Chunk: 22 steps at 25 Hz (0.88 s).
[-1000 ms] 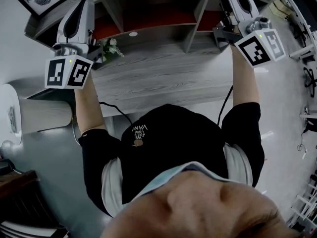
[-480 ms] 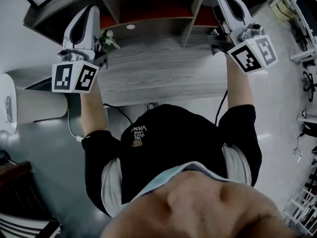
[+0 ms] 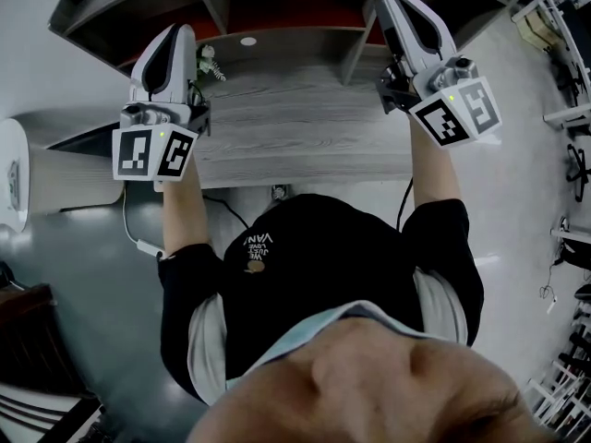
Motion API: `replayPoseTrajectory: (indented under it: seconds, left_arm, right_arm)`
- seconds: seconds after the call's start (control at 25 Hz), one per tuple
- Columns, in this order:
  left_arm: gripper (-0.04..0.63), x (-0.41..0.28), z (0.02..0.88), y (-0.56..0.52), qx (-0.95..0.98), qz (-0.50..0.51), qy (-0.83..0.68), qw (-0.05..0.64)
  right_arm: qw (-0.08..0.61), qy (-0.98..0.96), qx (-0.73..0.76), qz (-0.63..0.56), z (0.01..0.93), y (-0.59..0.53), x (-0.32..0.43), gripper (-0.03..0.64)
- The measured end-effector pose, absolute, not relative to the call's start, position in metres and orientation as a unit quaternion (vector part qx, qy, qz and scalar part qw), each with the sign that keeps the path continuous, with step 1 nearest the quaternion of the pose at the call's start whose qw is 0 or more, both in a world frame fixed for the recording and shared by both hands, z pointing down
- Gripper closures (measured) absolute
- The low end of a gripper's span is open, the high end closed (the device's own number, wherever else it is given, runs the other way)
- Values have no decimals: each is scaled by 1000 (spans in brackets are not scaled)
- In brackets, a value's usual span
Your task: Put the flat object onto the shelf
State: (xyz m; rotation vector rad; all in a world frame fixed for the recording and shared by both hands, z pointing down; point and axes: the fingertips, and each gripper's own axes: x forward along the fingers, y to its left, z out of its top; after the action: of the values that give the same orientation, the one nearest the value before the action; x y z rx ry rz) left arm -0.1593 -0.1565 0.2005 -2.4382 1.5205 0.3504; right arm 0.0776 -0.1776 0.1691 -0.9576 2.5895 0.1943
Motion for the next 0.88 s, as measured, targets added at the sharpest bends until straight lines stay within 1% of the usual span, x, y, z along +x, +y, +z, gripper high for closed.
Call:
replayPoseTrajectory:
  seconds: [0.48, 0.88]
  left_arm:
    - [594, -145, 234, -142, -841, 111, 519, 103]
    - [594, -136, 271, -142, -845, 99, 523, 55]
  right_arm:
    - [180, 927, -328, 23, 211, -173, 70, 615]
    - [158, 931, -328, -16, 249, -171, 63, 617]
